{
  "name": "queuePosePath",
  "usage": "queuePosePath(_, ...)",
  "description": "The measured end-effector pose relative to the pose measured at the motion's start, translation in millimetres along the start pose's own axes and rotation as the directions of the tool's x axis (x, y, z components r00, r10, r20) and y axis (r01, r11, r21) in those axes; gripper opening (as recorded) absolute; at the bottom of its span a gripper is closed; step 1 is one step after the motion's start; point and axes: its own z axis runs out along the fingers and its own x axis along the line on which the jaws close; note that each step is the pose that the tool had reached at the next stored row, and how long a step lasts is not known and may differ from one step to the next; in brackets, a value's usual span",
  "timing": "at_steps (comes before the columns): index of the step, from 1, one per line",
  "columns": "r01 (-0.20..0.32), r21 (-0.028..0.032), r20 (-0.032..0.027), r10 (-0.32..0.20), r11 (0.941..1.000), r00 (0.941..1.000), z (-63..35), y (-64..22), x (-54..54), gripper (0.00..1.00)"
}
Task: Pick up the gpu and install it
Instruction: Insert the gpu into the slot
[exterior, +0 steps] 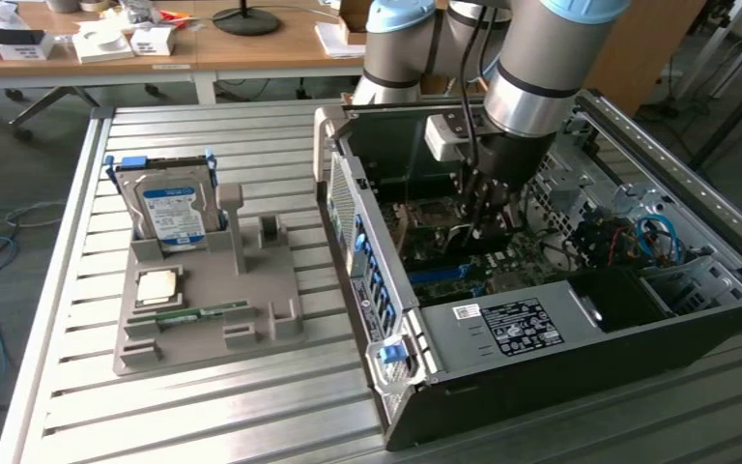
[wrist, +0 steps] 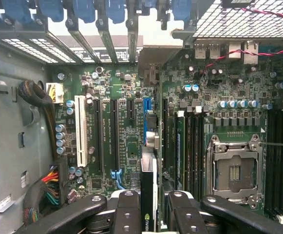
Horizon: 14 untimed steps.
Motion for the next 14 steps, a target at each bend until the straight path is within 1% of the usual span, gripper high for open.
queuePosePath(3, 0.0, 0.0, 0.0, 0.0, 1.0, 1.0, 0.1, 0.1, 0.0, 0.27)
queuePosePath(8, 0.0, -0.0001, 0.0, 0.0, 1.0, 1.0, 2.9, 0.1, 0.1, 0.27)
queuePosePath(14, 0.0, 0.0, 0.0001, 0.0, 1.0, 1.0, 3.0, 0.1, 0.1, 0.27)
